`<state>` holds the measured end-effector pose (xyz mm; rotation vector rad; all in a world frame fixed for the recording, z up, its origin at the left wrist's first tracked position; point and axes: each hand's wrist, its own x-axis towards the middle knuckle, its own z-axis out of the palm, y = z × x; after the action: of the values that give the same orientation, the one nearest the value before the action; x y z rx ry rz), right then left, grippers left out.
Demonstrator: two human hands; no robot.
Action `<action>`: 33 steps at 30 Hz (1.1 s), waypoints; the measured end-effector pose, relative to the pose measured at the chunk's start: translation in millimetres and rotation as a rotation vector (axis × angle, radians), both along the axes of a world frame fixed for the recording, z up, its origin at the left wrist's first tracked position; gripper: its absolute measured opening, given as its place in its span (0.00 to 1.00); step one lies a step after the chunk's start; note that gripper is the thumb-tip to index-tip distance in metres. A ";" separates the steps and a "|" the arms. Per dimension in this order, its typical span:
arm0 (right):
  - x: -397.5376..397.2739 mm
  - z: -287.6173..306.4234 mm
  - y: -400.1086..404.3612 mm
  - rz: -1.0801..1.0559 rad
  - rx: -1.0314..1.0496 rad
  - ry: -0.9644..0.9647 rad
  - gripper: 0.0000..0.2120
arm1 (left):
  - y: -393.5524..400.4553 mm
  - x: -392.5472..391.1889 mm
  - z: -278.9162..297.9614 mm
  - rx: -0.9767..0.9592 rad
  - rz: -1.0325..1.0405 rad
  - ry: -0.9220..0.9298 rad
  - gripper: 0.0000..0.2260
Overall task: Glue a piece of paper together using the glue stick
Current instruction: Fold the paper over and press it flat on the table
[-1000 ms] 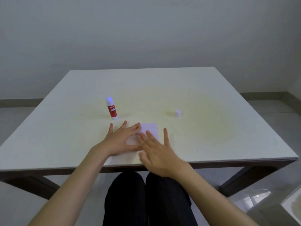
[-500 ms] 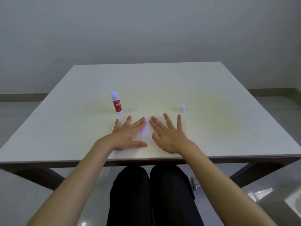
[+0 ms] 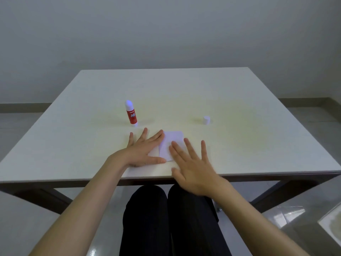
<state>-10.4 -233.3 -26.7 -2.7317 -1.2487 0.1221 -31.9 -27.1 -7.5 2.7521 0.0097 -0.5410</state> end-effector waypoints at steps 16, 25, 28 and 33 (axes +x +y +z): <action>-19.5 3.4 -23.0 -0.016 -0.119 -0.067 0.32 | -1.2 1.3 5.1 -0.007 -0.016 0.065 0.38; -5.4 47.6 -21.6 -0.019 -0.030 0.085 0.30 | -1.6 2.1 7.3 0.023 -0.021 0.083 0.39; 0.9 44.2 6.2 0.005 -0.032 0.087 0.27 | -2.2 1.5 6.8 -0.004 -0.008 0.077 0.39; 7.5 10.8 27.9 0.045 -0.085 0.110 0.30 | -2.3 2.1 6.7 -0.025 0.002 0.077 0.38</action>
<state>-2.9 -205.3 -15.9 -2.7255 -1.3032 0.3325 -29.8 -29.4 -0.8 2.7053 0.0236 -0.6414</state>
